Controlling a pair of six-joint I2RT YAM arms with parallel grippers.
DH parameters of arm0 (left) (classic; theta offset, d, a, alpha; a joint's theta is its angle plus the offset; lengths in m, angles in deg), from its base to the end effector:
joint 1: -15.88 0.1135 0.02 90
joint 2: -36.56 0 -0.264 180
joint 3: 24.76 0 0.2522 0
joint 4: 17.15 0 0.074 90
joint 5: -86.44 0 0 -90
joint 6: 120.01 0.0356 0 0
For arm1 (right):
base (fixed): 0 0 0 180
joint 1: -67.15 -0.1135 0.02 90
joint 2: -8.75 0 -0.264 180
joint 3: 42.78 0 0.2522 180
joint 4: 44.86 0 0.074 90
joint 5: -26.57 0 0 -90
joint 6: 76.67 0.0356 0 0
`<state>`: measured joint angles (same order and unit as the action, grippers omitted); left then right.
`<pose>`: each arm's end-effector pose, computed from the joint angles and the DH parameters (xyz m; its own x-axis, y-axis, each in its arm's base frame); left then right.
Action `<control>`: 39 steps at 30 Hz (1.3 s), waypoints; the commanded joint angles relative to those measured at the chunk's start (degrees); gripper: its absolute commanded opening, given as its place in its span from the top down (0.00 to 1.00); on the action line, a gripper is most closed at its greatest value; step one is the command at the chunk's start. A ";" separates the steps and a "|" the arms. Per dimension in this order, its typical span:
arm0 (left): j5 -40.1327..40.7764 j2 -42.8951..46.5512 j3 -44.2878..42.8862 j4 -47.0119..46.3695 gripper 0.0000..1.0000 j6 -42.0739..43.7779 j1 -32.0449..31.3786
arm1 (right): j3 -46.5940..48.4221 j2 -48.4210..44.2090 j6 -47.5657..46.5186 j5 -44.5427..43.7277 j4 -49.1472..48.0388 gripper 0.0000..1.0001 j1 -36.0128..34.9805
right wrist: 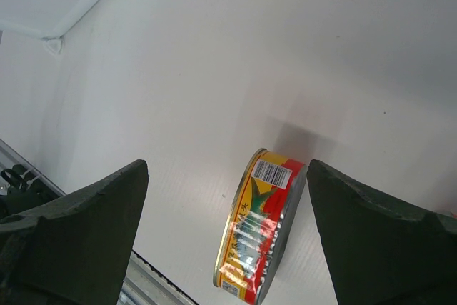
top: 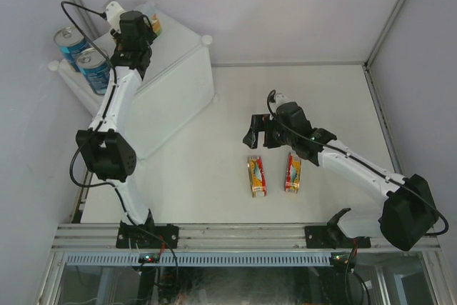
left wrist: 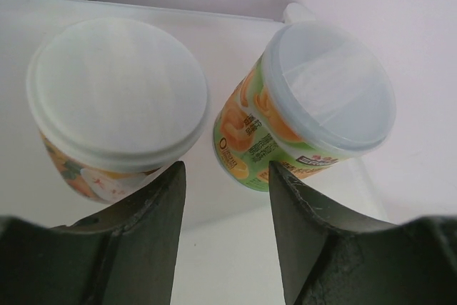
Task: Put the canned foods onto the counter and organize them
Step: Place the canned food on the counter.
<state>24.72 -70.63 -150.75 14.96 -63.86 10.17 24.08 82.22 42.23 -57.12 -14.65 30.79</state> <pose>0.4388 -0.0269 0.4227 0.0165 -0.4946 -0.8689 -0.4358 0.7786 -0.4515 0.2256 0.1709 0.2720 -0.7415 0.0506 -0.6690 -0.3447 0.8268 0.4445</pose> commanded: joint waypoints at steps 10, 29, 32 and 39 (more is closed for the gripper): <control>0.37 -2.23 -5.61 -3.93 0.45 1.66 1.87 | 3.49 2.96 0.29 1.18 -2.91 0.08 0.27; -5.14 -0.88 -3.84 -4.81 0.46 -0.82 3.59 | 4.16 2.15 0.21 -1.64 -1.24 0.08 -0.71; -5.35 -0.19 -4.45 -4.62 0.46 1.27 2.17 | 4.16 0.53 0.57 -5.19 0.11 0.08 -1.29; -2.27 3.48 -2.00 -2.31 0.43 3.40 -2.40 | 4.18 -4.65 1.77 -14.50 3.27 0.07 -1.46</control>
<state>21.72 -72.58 -151.91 13.28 -61.78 10.69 25.89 81.76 42.82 -64.56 -12.57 29.54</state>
